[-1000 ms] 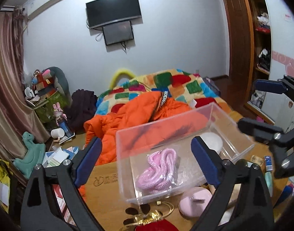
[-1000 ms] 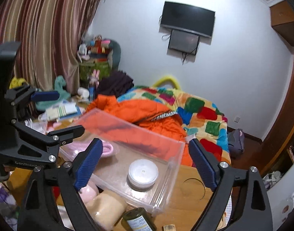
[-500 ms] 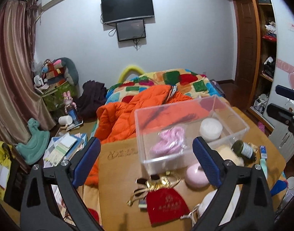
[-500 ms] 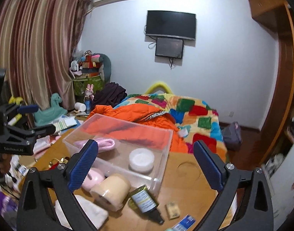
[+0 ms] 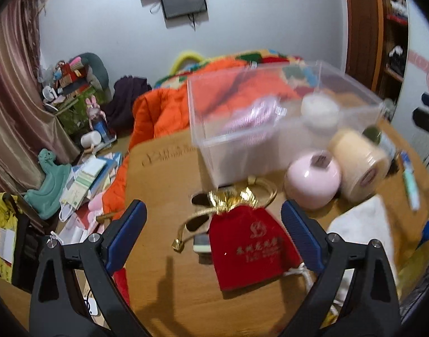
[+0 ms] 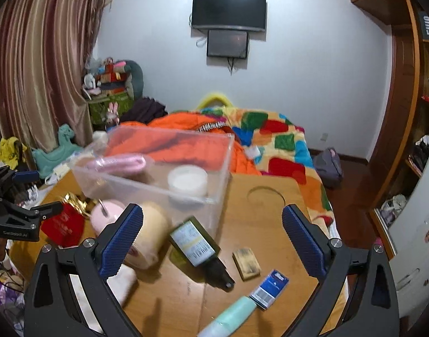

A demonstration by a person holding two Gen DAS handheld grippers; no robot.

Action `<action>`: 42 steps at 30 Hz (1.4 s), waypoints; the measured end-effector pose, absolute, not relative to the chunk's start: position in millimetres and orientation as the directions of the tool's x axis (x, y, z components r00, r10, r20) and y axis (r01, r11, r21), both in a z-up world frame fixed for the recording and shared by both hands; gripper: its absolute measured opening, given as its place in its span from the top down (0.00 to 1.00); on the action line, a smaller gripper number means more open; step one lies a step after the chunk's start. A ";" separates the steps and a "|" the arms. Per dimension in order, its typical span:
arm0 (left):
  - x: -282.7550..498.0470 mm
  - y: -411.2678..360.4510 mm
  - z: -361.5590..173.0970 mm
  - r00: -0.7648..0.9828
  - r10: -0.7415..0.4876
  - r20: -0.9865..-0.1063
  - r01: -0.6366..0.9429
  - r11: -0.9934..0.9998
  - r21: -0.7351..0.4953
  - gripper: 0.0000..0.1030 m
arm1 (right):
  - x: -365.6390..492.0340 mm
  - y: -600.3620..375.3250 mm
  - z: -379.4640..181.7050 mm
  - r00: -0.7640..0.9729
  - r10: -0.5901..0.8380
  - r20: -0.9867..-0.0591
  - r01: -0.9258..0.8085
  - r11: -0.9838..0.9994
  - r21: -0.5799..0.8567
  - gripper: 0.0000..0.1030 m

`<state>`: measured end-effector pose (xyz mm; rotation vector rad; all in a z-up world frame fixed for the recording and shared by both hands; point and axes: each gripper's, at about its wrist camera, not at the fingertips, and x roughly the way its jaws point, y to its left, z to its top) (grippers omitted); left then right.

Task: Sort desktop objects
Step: 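Open both grippers and withdraw from the clear box, then grasp the red pouch with the left gripper while the right grasps the green bottle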

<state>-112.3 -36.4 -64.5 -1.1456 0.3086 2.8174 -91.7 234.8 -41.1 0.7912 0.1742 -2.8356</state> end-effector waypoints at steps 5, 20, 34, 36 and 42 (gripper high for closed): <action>-122.5 -39.3 -80.1 -0.676 0.036 -0.736 -0.188 -0.974 0.125 0.05 | -99.4 242.8 -54.9 -0.809 -0.135 -0.572 0.245 -0.962 -0.120 0.04; -129.0 -28.6 -93.2 -0.640 0.161 -0.752 -0.279 -0.960 0.032 0.54 | -135.7 229.2 -96.7 -0.673 -0.222 -0.705 0.443 -0.885 -0.145 0.25; -122.0 -34.9 -68.9 -0.693 0.189 -0.695 -0.247 -0.969 -0.017 0.74 | -126.8 224.0 -95.8 -0.643 -0.250 -0.724 0.489 -0.862 -0.136 0.61; -119.7 -36.3 -63.0 -0.704 0.192 -0.684 -0.244 -0.970 -0.021 0.74 | -125.5 225.9 -89.5 -0.652 -0.254 -0.715 0.483 -0.865 -0.134 0.62; -108.3 -40.9 -42.5 -0.732 0.225 -0.643 -0.245 -0.968 -0.059 0.74 | -120.3 229.4 -66.8 -0.661 -0.308 -0.685 0.488 -0.869 -0.080 0.63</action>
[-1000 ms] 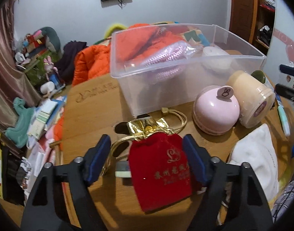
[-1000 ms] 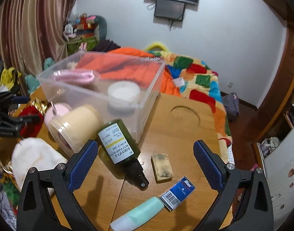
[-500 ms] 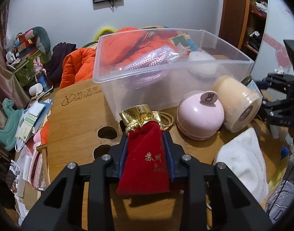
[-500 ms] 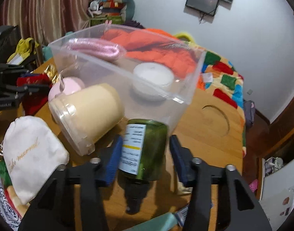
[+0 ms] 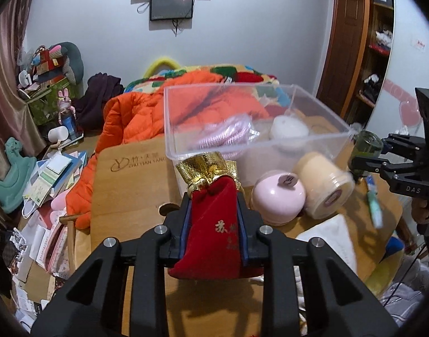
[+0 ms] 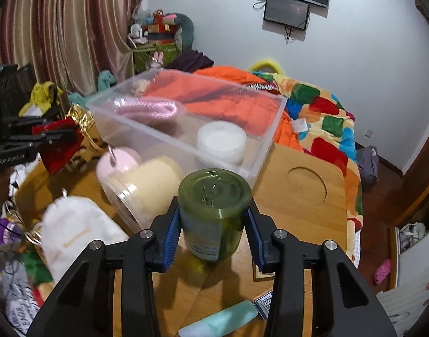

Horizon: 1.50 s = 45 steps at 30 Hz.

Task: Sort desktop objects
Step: 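Grasp the red pouch with the left gripper while the right grasps the green bottle, then lower the red pouch and green bottle into the clear box, open both grippers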

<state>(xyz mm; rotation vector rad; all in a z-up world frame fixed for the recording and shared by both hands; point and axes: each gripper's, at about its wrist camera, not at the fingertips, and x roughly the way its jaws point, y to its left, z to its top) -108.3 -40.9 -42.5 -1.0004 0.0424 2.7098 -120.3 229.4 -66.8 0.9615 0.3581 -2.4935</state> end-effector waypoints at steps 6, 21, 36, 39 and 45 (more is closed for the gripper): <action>-100.3 -42.0 -21.6 -0.774 0.222 -0.594 -0.233 -0.971 -0.059 0.74 | -115.6 230.5 -45.6 -0.697 -0.333 -0.635 0.482 -0.873 -0.071 0.63; -118.1 -44.2 32.1 -0.846 0.255 -0.468 -0.242 -0.966 -0.088 0.74 | -139.5 224.0 10.3 -0.754 -0.354 -0.553 0.463 -0.884 -0.066 0.63; -177.1 -33.6 19.1 -0.829 0.200 -0.522 -0.198 -0.978 -0.059 0.74 | -189.9 187.4 -7.4 -0.686 -0.398 -0.609 0.513 -0.858 -0.017 0.63; -188.3 -28.9 9.8 -0.821 0.178 -0.542 -0.193 -0.981 -0.030 0.73 | -198.0 179.2 -18.6 -0.662 -0.404 -0.631 0.527 -0.850 -0.008 0.63; -207.8 -24.0 -13.6 -0.780 0.187 -0.597 -0.205 -0.978 -0.039 0.73 | -213.6 162.0 -42.7 -0.607 -0.411 -0.680 0.556 -0.831 0.007 0.63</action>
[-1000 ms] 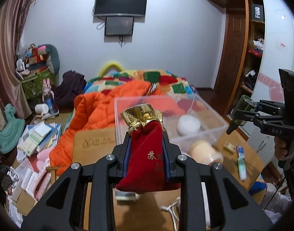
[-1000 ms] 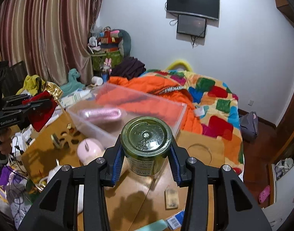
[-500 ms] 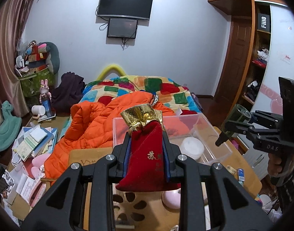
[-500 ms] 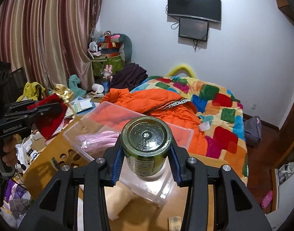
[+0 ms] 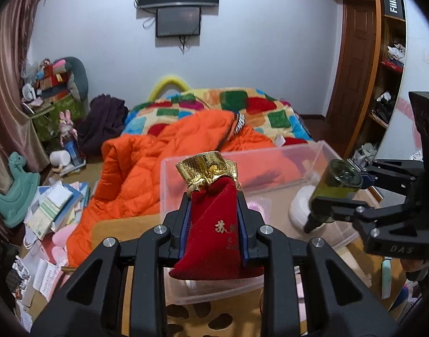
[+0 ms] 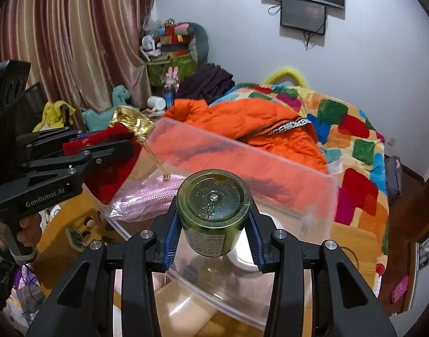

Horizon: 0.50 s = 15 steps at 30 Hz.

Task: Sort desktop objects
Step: 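Lower the red pouch and green bottle into the clear box, open both grippers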

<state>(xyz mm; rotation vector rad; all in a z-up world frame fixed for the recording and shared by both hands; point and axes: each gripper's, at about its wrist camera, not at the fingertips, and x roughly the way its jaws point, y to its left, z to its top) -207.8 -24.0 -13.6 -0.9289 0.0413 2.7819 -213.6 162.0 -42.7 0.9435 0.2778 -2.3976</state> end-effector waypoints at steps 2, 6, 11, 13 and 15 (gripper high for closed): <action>-209.8 -22.8 -17.5 -0.772 0.195 -0.604 -0.213 -0.976 -0.043 0.73 | -218.3 158.5 -49.8 -0.610 -0.391 -0.689 0.554 -0.832 -0.017 0.63; -214.7 -20.9 -20.7 -0.758 0.211 -0.618 -0.229 -0.972 -0.051 0.72 | -227.4 155.4 -57.7 -0.597 -0.386 -0.703 0.559 -0.829 -0.019 0.63; -222.4 -9.9 -32.2 -0.725 0.226 -0.651 -0.266 -0.963 -0.038 0.72 | -238.6 152.5 -64.6 -0.572 -0.379 -0.727 0.564 -0.826 -0.014 0.63; -221.6 -5.5 -37.0 -0.718 0.228 -0.657 -0.280 -0.960 -0.027 0.72 | -238.8 152.2 -65.0 -0.573 -0.382 -0.725 0.570 -0.822 -0.018 0.62; -220.5 -1.4 -39.9 -0.721 0.218 -0.658 -0.284 -0.959 -0.006 0.72 | -238.8 151.8 -64.9 -0.575 -0.382 -0.724 0.576 -0.817 -0.026 0.62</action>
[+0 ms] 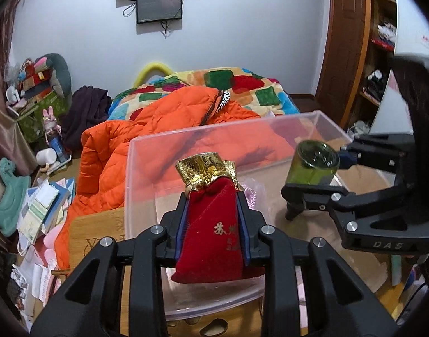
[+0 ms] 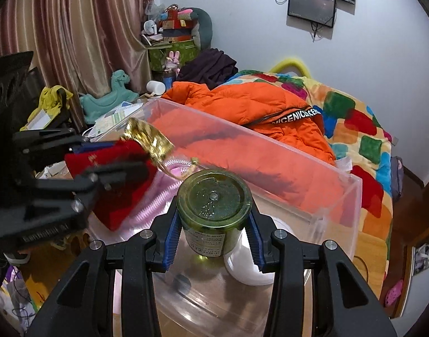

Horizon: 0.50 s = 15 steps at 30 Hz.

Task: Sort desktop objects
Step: 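Lower the red pouch and green bottle into the clear box, open both grippers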

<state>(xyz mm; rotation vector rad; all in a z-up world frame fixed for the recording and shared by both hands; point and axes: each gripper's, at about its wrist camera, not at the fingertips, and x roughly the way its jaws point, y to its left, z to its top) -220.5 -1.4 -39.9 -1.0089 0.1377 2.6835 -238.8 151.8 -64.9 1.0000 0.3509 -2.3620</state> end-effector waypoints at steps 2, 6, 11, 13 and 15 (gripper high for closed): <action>-221.4 1.0 -41.2 -0.720 0.214 -0.660 -0.288 -0.958 0.004 0.71 | -238.0 149.7 -64.9 -0.581 -0.378 -0.721 0.581 -0.813 -0.042 0.62; -223.3 0.9 -41.4 -0.717 0.220 -0.662 -0.288 -0.958 -0.007 0.66 | -238.9 146.7 -64.6 -0.587 -0.366 -0.722 0.582 -0.811 -0.062 0.62; -223.3 -1.9 -37.9 -0.714 0.222 -0.664 -0.283 -0.959 -0.016 0.60 | -238.2 148.7 -63.6 -0.598 -0.359 -0.717 0.573 -0.817 -0.068 0.53; -222.8 -2.3 -35.7 -0.717 0.220 -0.662 -0.279 -0.960 -0.017 0.58 | -238.2 152.0 -60.9 -0.605 -0.355 -0.713 0.555 -0.830 -0.058 0.40; -222.4 -2.7 -33.0 -0.720 0.217 -0.659 -0.274 -0.962 -0.018 0.56 | -236.3 154.0 -56.6 -0.618 -0.355 -0.701 0.542 -0.839 -0.053 0.36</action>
